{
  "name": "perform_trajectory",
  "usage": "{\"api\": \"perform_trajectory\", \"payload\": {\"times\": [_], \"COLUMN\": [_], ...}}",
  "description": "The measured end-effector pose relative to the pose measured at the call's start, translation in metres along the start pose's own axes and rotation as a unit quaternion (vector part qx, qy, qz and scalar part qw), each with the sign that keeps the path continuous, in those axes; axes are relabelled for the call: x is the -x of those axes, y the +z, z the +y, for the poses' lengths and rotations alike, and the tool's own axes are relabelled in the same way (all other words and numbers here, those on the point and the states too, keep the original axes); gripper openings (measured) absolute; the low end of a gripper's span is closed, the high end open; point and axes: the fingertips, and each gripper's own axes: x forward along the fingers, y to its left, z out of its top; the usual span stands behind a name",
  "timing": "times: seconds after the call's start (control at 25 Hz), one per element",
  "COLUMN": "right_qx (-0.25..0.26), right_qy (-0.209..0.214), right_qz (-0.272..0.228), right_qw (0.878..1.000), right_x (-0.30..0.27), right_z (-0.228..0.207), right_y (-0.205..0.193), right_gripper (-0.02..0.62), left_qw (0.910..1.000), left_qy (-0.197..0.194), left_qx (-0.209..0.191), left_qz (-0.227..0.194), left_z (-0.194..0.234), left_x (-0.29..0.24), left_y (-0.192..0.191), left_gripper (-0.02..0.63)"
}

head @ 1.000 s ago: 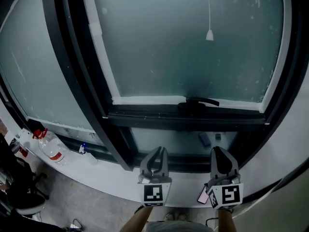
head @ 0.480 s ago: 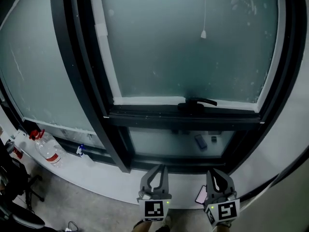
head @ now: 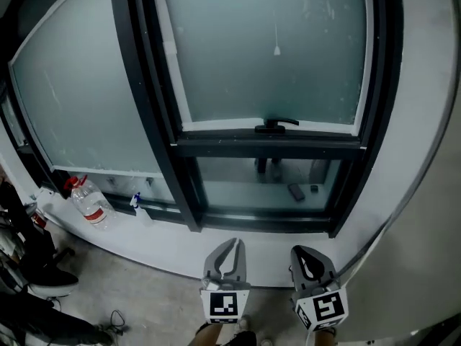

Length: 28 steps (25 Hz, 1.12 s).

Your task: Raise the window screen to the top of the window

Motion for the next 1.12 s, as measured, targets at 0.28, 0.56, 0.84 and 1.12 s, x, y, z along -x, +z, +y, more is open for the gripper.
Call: {"api": "perform_trajectory", "payload": {"times": [0.28, 0.56, 0.84, 1.12], "right_qx": [0.014, 0.009, 0.021, 0.027], "right_qy": [-0.008, -0.029, -0.019, -0.025], "right_qz": [0.009, 0.013, 0.041, 0.034], "right_qw": [1.000, 0.999, 0.999, 0.999], "right_x": [0.053, 0.081, 0.113, 0.138], "right_z": [0.046, 0.133, 0.218, 0.246], "right_y": [0.007, 0.016, 0.003, 0.010], "right_gripper": [0.014, 0.014, 0.014, 0.014], "left_qw": [0.9985, 0.9996, 0.9998, 0.9996], "left_qy": [0.012, 0.002, -0.008, -0.012], "left_qx": [-0.043, -0.023, -0.006, 0.010], "left_qz": [-0.033, -0.016, 0.016, 0.023], "left_z": [0.020, 0.057, 0.079, 0.077], "left_x": [0.075, 0.176, 0.251, 0.288], "left_y": [0.031, 0.021, -0.008, -0.015], "left_gripper": [0.031, 0.031, 0.031, 0.031]}}
